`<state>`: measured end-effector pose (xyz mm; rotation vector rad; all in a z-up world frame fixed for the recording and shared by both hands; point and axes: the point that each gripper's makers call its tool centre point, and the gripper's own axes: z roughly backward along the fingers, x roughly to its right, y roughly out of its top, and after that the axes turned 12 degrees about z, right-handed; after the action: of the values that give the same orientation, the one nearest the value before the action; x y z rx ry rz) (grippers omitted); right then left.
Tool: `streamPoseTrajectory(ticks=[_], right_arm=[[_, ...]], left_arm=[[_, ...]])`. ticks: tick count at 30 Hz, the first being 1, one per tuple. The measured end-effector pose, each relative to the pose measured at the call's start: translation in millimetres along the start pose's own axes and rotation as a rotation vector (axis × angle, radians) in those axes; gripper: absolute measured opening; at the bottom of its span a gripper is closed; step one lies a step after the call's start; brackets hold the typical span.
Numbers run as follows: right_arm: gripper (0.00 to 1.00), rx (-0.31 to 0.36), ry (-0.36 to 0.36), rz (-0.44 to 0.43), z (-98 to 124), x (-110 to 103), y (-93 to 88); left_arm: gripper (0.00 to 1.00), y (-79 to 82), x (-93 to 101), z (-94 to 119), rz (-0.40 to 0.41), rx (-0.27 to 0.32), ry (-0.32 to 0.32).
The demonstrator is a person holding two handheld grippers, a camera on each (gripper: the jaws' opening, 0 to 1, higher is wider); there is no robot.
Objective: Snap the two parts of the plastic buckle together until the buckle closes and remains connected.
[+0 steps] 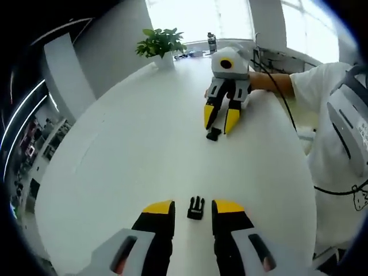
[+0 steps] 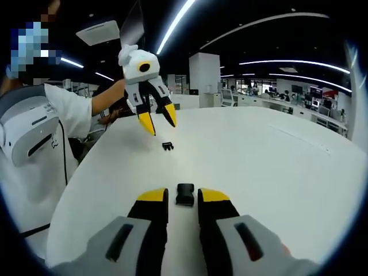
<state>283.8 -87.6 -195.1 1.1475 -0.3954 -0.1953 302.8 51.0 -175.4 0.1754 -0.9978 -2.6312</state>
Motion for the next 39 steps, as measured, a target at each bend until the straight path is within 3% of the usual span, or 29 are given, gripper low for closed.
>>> streamPoseTrajectory(ticks=[5,10,15,18,22,33,39], right_arm=[[0.19,0.009,0.0,0.0,-0.4,0.2,1.5],[0.19,0.007,0.002,0.002,-1.0,-0.1,1.5],[0.19,0.011,0.0,0.0,-0.8,-0.2,2.1],[0.19,0.015,-0.003,0.0,-0.3,0.0,2.7],[0.19,0.017,-0.005,-0.001,0.0,-0.1,2.8],[0.19,0.016,-0.007,0.003,0.1,-0.1,2.1],[0.19,0.013,-0.009,0.003,0.0,0.6,1.2]], left_arm=[[0.24,-0.1,-0.3,-0.7,0.011,0.054,0.003],[0.24,4.1,-0.4,-2.4,0.08,0.164,-0.004],[0.23,-2.2,-3.3,-4.8,0.09,0.19,0.009],[0.23,-2.4,-0.1,-4.9,0.121,0.235,-0.018],[0.23,-8.8,0.4,-10.0,0.127,0.251,-0.019],[0.24,-13.4,-0.6,-16.7,0.175,0.326,-0.103],[0.23,-17.8,-3.5,-20.9,0.178,0.331,-0.097]])
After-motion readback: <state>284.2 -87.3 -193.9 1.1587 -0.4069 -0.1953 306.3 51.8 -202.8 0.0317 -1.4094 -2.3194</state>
